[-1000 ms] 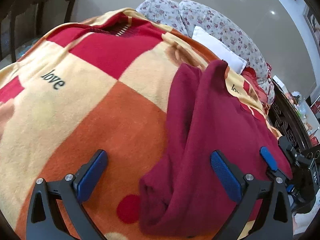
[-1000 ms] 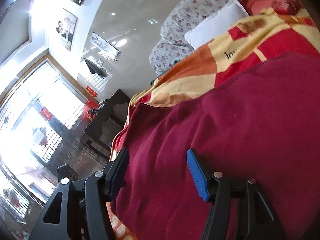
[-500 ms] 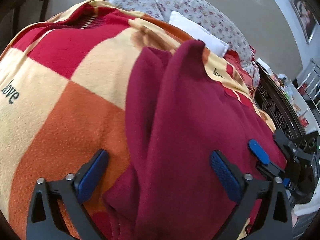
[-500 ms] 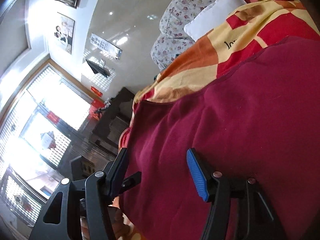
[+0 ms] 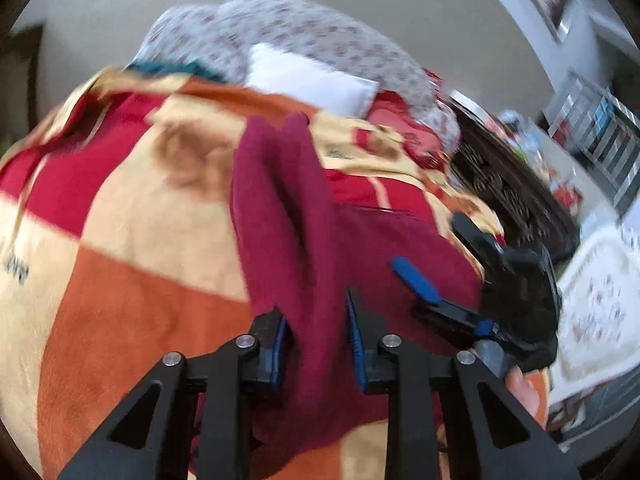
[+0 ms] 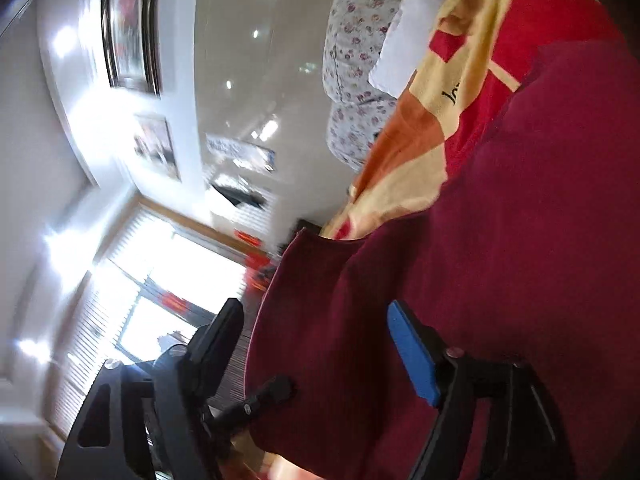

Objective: Fold small clothes

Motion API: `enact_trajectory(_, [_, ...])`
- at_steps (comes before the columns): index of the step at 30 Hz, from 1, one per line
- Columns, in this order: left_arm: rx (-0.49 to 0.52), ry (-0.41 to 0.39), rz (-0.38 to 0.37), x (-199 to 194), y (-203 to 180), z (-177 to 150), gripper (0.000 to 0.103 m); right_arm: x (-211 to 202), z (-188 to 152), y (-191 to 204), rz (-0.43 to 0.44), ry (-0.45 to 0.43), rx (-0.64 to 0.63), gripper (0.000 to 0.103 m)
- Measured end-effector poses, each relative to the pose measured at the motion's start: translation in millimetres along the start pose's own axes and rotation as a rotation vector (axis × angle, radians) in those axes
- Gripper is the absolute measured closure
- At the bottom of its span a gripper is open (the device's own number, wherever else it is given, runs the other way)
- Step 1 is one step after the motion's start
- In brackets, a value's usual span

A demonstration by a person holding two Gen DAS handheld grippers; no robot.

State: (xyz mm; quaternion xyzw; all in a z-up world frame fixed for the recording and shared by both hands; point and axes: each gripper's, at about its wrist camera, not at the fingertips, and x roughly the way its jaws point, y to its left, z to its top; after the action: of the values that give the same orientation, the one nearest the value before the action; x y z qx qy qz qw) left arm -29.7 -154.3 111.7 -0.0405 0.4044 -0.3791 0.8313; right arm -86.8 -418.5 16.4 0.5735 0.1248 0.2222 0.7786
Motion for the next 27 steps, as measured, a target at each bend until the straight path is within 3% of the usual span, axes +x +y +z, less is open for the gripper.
enact_trajectory(2, [0.069, 0.009, 0.002, 6.2, -31.3, -2.2, 0.079, -11.4, 6.0, -4.2, 0.078, -0.033, 0.062, 0.015])
enact_trajectory(4, [0.121, 0.029, -0.002, 17.7, -52.9, -8.3, 0.079, -16.7, 12.9, -0.3, 0.094, -0.021, 0.061, 0.010])
enact_trajectory(11, [0.221, 0.078, 0.031, 47.9, -85.5, -40.8, 0.079, -4.9, 12.0, 19.5, -0.078, 0.102, -0.107, 0.012])
enact_trajectory(13, [0.227, 0.079, 0.044, 40.9, -86.4, -42.9, 0.078, -1.4, 9.7, 20.5, -0.159, 0.116, -0.163, 0.034])
enact_trajectory(14, [0.227, 0.082, 0.047, 35.4, -87.9, -43.0, 0.075, 1.0, 8.5, 21.3, -0.232, 0.115, -0.203, 0.056])
enact_trajectory(15, [0.229, 0.083, 0.044, 26.9, -87.1, -43.6, 0.072, 1.7, 7.8, 19.5, -0.260, 0.114, -0.218, 0.070])
enact_trajectory(18, [0.256, 0.026, 0.029, -17.6, -79.7, -50.5, 0.040, 2.8, 8.8, 20.2, -0.278, 0.109, -0.245, 0.075])
enact_trajectory(19, [0.263, 0.005, 0.046, -27.4, -75.1, -52.3, 0.023, 2.2, 8.9, 20.9, -0.280, 0.107, -0.251, 0.075])
enact_trajectory(20, [0.268, -0.019, 0.073, -37.1, -69.4, -56.3, 0.015, 1.3, 8.3, 21.7, -0.288, 0.106, -0.262, 0.075])
enact_trajectory(22, [0.277, -0.059, 0.162, -48.8, -53.5, -64.8, 0.014, 0.4, 9.1, 19.9, -0.285, 0.104, -0.256, 0.075])
enact_trajectory(24, [0.284, -0.055, 0.201, -48.8, -40.7, -74.3, 0.014, -2.3, 10.2, 17.1, -0.284, 0.094, -0.242, 0.070])
enact_trajectory(25, [0.275, -0.041, 0.196, -44.3, -34.2, -78.2, 0.014, -2.6, 10.9, 16.0, -0.276, 0.092, -0.225, 0.063])
enact_trajectory(26, [0.257, -0.032, 0.182, -39.2, -29.8, -79.8, 0.014, -1.9, 9.1, 16.7, -0.262, 0.098, -0.220, 0.046])
enact_trajectory(27, [0.236, -0.032, 0.155, -34.3, -27.2, -81.7, 0.014, -0.2, 7.4, 20.0, -0.245, 0.106, -0.225, 0.036])
